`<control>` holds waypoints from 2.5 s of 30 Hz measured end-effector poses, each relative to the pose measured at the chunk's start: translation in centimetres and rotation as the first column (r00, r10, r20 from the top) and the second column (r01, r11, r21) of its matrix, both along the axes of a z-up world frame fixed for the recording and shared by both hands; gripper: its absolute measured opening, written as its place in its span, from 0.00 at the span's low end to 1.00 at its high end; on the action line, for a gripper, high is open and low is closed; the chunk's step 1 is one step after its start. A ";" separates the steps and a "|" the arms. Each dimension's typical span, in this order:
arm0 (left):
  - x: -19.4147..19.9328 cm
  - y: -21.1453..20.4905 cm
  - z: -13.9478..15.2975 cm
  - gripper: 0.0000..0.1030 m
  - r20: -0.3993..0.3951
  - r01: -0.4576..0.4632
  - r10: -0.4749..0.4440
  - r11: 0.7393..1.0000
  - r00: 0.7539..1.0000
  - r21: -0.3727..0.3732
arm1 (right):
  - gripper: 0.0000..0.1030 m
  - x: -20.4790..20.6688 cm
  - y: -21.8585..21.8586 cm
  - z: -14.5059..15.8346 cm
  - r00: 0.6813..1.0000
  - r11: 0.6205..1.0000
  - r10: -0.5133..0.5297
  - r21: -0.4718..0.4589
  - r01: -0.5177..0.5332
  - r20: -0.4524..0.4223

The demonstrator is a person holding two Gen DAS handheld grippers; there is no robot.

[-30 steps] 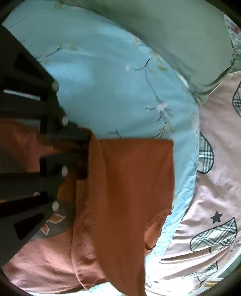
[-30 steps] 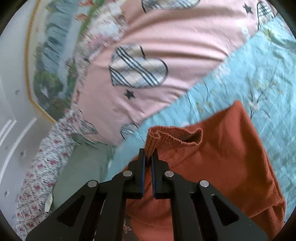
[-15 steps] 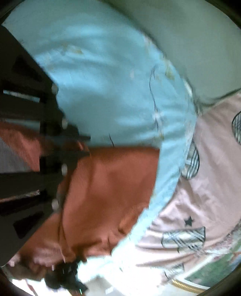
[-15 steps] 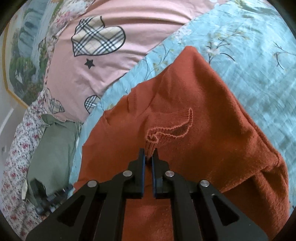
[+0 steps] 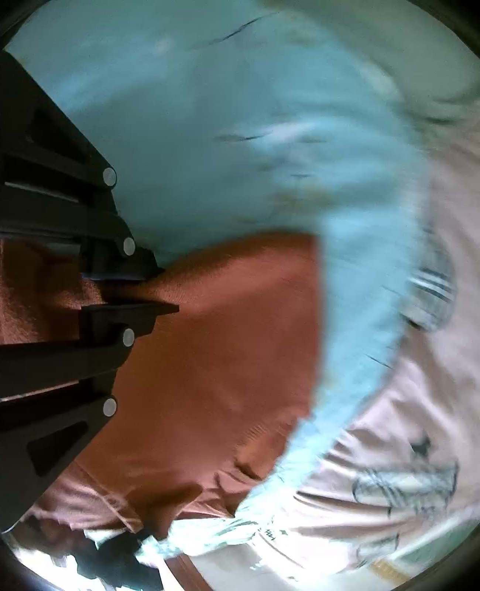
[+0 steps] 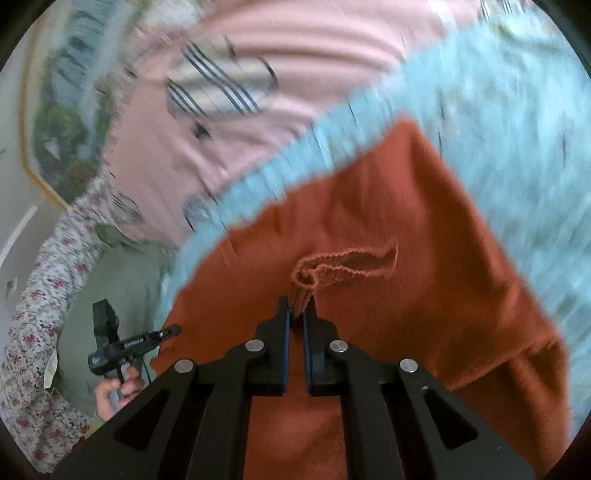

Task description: Fold small clothes

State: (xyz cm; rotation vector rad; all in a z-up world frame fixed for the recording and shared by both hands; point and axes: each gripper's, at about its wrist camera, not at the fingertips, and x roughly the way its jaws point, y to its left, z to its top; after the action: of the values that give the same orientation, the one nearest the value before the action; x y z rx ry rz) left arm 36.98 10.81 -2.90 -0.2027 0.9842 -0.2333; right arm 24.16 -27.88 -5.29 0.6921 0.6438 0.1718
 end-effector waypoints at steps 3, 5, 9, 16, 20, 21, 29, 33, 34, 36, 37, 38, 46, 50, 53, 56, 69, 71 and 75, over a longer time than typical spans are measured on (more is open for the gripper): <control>-1.4 -1.9 2.5 0.07 0.149 0.012 -0.026 0.996 0.988 0.088 | 0.07 -0.4 -0.3 1.6 0.999 0.997 -0.034 -0.070 0.036 0.039; -0.7 -2.9 0.6 0.07 0.100 0.011 -0.032 0.980 0.994 0.201 | 0.07 0.5 -0.6 0.4 0.999 0.996 -0.038 -0.077 0.035 -0.035; -0.4 -1.3 -2.5 0.19 -0.022 -0.014 0.017 0.989 1.000 0.147 | 0.07 1.1 -0.5 -2.0 0.990 0.996 -0.027 -0.089 0.014 -0.142; -5.0 0.5 -1.5 0.28 -0.010 -0.062 0.063 0.996 0.998 0.069 | 0.07 0.5 -1.2 -1.3 0.986 0.985 -0.112 -0.144 0.095 -0.121; -6.8 -0.1 -2.7 0.30 -0.036 -0.057 0.063 0.987 0.997 0.149 | 0.08 1.4 -1.5 -3.5 0.958 0.990 -0.099 -0.125 0.068 -0.269; -7.1 0.0 -2.4 0.30 -0.039 -0.073 0.079 0.988 0.996 0.138 | 0.09 1.0 -1.6 -3.4 0.959 0.991 -0.100 -0.116 0.072 -0.265; -14.1 0.6 0.4 0.38 -0.007 -0.092 0.092 0.994 0.996 0.062 | 0.43 -6.1 -1.9 1.6 0.989 0.995 -0.052 -0.093 0.040 -0.138; -19.0 1.5 0.7 0.46 -0.010 -0.093 0.093 0.995 0.996 0.038 | 0.43 -10.0 -1.4 2.8 0.992 0.994 -0.006 -0.108 -0.007 -0.123; -20.4 1.8 0.6 0.51 -0.017 -0.100 0.100 0.995 0.995 0.029 | 0.43 -11.1 -1.3 2.8 0.992 0.994 0.007 -0.107 -0.021 -0.129; -22.8 2.4 0.3 0.54 -0.030 -0.106 0.106 0.994 0.994 0.004 | 0.43 -12.8 -1.0 2.7 0.990 0.993 0.030 -0.106 -0.045 -0.140; -24.2 2.9 0.1 0.54 -0.040 -0.111 0.111 0.994 0.993 -0.012 | 0.43 -13.9 -0.9 2.6 0.989 0.993 0.037 -0.108 -0.053 -0.144; -24.9 3.2 -0.1 0.54 -0.046 -0.114 0.113 0.993 0.993 -0.022 | 0.43 -14.5 -0.9 2.6 0.989 0.993 0.040 -0.109 -0.056 -0.145; -32.4 3.5 -3.0 0.53 -0.093 -0.079 0.063 0.981 0.994 -0.178 | 0.44 -20.7 -1.7 1.9 0.986 0.992 0.044 -0.106 -0.062 -0.160; -33.3 3.6 -3.1 0.53 -0.092 -0.039 0.017 0.970 0.996 -0.239 | 0.44 -23.7 -2.7 1.6 0.985 0.994 0.038 -0.097 -0.055 -0.170; -33.9 4.0 -3.2 0.52 -0.089 -0.016 -0.009 0.959 0.996 -0.282 | 0.44 -26.1 -3.5 1.2 0.980 0.991 0.021 -0.125 -0.046 -0.198; -34.4 4.1 -3.3 0.45 -0.085 0.000 -0.025 0.959 0.996 -0.284 | 0.44 -28.1 -4.2 0.2 0.972 0.993 0.031 -0.106 -0.058 -0.235; -35.7 3.8 -3.6 0.19 -0.070 0.056 -0.079 0.960 0.994 -0.276 | 0.14 -28.7 -1.2 -2.9 0.957 0.978 0.205 0.018 -0.206 -0.207; -35.8 3.9 -3.9 0.08 -0.079 0.058 -0.084 0.958 0.993 -0.280 | 0.08 -29.0 -1.6 -3.1 0.958 0.983 0.184 0.016 -0.185 -0.221; -37.0 4.3 -2.8 0.06 -0.030 0.071 -0.080 0.971 0.996 -0.229 | 0.08 -30.4 -3.5 -2.4 0.977 0.989 0.144 0.048 -0.138 -0.161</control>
State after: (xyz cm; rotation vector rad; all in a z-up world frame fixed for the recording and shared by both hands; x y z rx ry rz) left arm -0.02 15.06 -5.68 -0.3812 1.0038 -0.4139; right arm -6.23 -31.42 -7.73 0.7009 0.8499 0.2600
